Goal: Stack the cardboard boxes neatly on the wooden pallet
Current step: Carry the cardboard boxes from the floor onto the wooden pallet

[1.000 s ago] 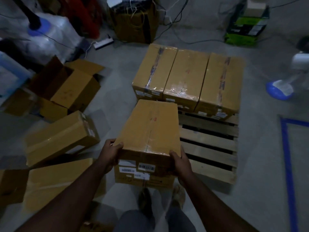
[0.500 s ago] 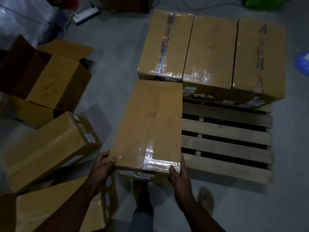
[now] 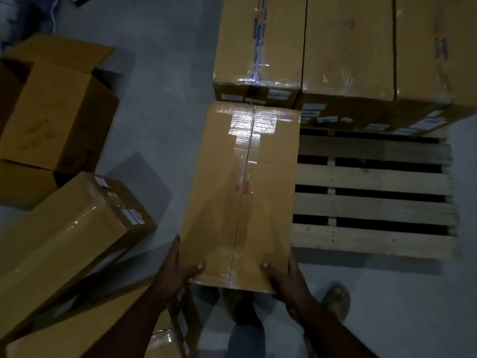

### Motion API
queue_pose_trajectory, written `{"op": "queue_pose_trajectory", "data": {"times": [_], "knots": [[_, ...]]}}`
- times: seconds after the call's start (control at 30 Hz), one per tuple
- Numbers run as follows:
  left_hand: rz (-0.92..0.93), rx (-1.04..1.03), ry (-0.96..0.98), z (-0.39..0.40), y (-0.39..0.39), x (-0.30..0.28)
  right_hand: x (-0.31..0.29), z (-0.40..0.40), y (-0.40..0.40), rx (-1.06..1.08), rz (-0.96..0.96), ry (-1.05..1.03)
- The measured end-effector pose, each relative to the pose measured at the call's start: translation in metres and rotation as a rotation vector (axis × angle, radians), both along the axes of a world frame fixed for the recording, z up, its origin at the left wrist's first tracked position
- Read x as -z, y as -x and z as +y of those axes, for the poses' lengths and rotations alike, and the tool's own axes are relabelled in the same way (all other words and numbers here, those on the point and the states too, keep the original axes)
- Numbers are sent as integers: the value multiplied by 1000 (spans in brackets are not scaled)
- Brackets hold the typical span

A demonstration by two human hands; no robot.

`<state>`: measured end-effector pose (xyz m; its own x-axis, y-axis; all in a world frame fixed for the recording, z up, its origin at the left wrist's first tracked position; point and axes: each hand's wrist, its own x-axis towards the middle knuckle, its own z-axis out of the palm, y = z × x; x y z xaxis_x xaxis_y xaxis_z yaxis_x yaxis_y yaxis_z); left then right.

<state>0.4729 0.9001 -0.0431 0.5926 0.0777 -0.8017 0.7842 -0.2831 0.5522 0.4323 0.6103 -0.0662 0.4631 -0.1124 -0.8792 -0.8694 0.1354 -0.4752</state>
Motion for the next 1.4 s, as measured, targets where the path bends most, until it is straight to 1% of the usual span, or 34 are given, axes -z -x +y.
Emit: {"op": "queue_pose_trajectory", "data": {"times": [0.03,0.1,0.2,0.3,0.5,0.57,0.67,0.87,0.97,1.2,1.4], "knots": [[4,42,6,0,-1,6,5,-1,-2,18,27,-35],[0,42,-35,0,0,17,14,1,1,25,44,-17],[-40,53,-89,6,11,28,29,5,19,19,-32,69],[-84,119,-86,15,20,30,34,4,32,6,-89,77],[-148,193,-100,17,27,29,34,3,45,6,-141,108],[-184,191,-113,18,31,30,35,4,50,21,-163,113],[-185,175,-94,19,23,35,38,0,46,29,-194,124],[-202,155,-65,10,14,44,40,-10,29,-41,-244,169],[-206,136,-40,9,9,52,47,-14,22,-62,-238,195],[-228,136,-10,6,-12,72,63,-18,4,-30,-263,159],[-224,128,-14,11,-12,78,68,-20,-2,-11,-279,153]]}}
